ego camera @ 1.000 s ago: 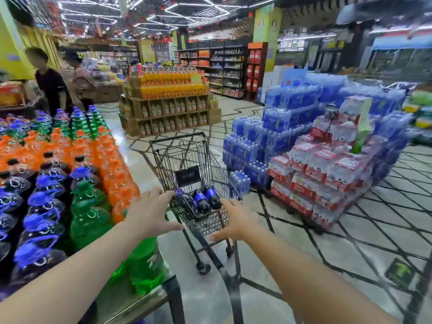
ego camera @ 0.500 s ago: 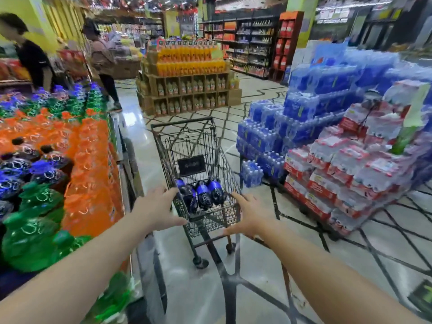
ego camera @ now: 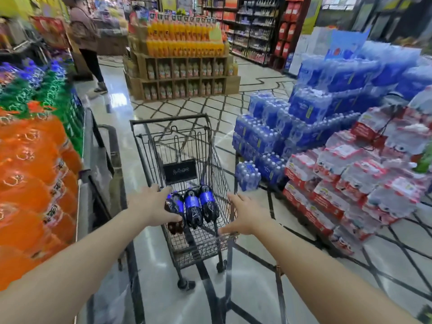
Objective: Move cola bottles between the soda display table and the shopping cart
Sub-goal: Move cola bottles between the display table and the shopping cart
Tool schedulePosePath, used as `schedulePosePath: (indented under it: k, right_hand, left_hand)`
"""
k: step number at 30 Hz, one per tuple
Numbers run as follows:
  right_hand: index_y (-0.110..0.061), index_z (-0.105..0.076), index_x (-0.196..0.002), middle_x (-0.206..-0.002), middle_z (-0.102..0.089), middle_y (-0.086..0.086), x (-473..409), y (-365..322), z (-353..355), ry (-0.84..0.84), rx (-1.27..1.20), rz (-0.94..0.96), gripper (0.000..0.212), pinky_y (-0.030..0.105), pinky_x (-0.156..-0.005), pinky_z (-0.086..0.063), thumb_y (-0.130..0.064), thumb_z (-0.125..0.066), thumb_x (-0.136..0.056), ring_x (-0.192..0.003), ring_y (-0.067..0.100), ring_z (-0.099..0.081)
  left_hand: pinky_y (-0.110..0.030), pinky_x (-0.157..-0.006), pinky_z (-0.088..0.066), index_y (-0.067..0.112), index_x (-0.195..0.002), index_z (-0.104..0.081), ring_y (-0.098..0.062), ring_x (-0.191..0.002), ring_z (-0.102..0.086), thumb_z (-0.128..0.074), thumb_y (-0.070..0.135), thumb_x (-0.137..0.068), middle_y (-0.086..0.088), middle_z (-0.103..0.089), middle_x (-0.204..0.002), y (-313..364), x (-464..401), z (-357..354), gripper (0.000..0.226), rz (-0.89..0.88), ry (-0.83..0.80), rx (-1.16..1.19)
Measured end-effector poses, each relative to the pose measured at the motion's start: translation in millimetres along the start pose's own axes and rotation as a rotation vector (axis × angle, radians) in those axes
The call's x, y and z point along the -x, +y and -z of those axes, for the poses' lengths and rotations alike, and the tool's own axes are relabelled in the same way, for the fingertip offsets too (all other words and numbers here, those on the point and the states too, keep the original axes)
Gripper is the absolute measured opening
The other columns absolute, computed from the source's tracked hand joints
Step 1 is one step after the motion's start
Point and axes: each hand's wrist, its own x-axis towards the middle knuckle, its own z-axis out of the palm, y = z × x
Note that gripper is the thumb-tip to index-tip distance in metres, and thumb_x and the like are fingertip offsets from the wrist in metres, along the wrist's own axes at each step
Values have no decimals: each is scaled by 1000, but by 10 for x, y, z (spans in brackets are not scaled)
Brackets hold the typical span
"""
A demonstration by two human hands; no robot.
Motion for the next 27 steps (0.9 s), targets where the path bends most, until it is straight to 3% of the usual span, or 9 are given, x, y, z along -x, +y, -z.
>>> schedulePosePath:
  k: [6,9,14,18,22,27]
  right_hand:
    - [-41,-4,-163,-172,-11,1,-944,-95,34,-44,91,40,133,55,-116,-40,-79,-80,-60,-156,29,-20]
    - [-40,-5,-163,-172,-11,-1,-1361,-106,-1,-87,115,75,131,57,-119,-35,-79,-79,-62,-157,28,-12]
    - [-38,-3,-163,-173,-6,1,-2072,-11,-111,-189,114,92,129,59,-124,-23,-75,-80,-67,-158,27,-5]
    - [-39,-3,-163,-172,-9,0,-2791,53,-261,-262,131,117,131,56,-120,-31,-79,-78,-63,-158,27,-7]
    - [-40,-3,-163,-172,-7,0,-3425,91,-393,-352,96,162,129,55,-123,-27,-75,-80,-66,-158,27,-6]
    - [-40,-2,-163,-172,-8,-1,-4211,205,-689,-460,112,221,129,58,-121,-29,-76,-79,-66,-158,27,-7]
  left_hand:
    - [-45,-104,-49,32,-164,-24,-27,-143,-43,-66,81,-81,-6,-42,-154,-230,-778,74,105,11,-19,-38]
    - [-43,-97,-52,33,-163,-25,-27,-137,-48,-67,80,-80,-4,-42,-153,-326,-1135,76,104,26,-42,-36]
    - [-49,-110,-44,35,-163,-23,-29,-144,-42,-65,83,-79,-5,-39,-156,-470,-1777,-2,106,78,-102,-31]
    - [-51,-114,-41,35,-165,-18,-28,-149,-35,-64,81,-81,-7,-34,-160,-552,-2381,-126,106,132,-162,18]
    - [-49,-110,-49,35,-166,-15,-29,-149,-35,-67,80,-82,-9,-31,-163,-645,-2936,-274,109,181,-214,70]
    - [-48,-113,-43,31,-166,-20,-31,-149,-36,-68,76,-83,-10,-34,-161,-733,-3670,-633,106,209,-290,80]
